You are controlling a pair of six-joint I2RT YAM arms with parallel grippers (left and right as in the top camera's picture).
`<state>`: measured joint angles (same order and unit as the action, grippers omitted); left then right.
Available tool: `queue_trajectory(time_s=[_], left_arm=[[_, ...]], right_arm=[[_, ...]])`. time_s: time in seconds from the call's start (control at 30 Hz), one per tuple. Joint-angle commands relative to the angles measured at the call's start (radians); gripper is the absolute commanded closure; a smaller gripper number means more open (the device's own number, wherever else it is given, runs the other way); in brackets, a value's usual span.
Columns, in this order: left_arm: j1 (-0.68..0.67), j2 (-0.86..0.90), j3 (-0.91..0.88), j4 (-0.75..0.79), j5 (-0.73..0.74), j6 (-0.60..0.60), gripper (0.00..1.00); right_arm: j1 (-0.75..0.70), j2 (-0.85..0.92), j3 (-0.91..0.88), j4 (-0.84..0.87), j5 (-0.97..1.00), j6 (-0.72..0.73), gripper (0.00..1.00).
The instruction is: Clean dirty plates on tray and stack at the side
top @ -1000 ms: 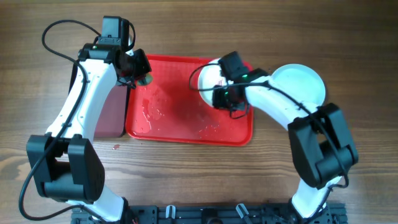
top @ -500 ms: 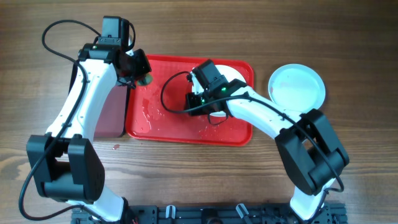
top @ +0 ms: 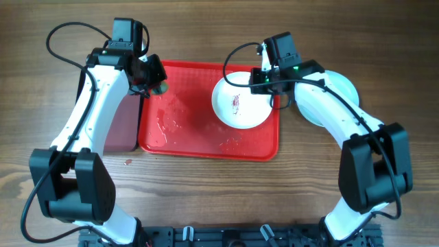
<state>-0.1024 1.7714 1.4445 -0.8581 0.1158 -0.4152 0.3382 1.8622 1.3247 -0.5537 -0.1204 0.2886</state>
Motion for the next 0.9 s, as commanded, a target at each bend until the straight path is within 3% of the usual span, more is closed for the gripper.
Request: queue_trajectory(time_s=[0.0, 0.33, 0.47, 0.87], left_arm=[[0.003, 0.01, -0.005, 0.001, -0.013, 0.015, 0.96], [0.003, 0.01, -0.005, 0.001, -0.013, 0.015, 0.96], [0.003, 0.01, -0.005, 0.001, -0.013, 0.015, 0.96], [0.003, 0.01, -0.005, 0.001, -0.013, 0.015, 0.96]], right_arm=[[0.003, 0.077, 0.008, -0.002, 0.149, -0.083, 0.6], [-0.024, 0.154, 0.009, 0.011, 0.164, -0.139, 0.58], [-0.02, 0.154, 0.009, 0.015, -0.004, -0.17, 0.63], [0.097, 0.179, 0.009, -0.07, -0.003, -0.178, 0.64]])
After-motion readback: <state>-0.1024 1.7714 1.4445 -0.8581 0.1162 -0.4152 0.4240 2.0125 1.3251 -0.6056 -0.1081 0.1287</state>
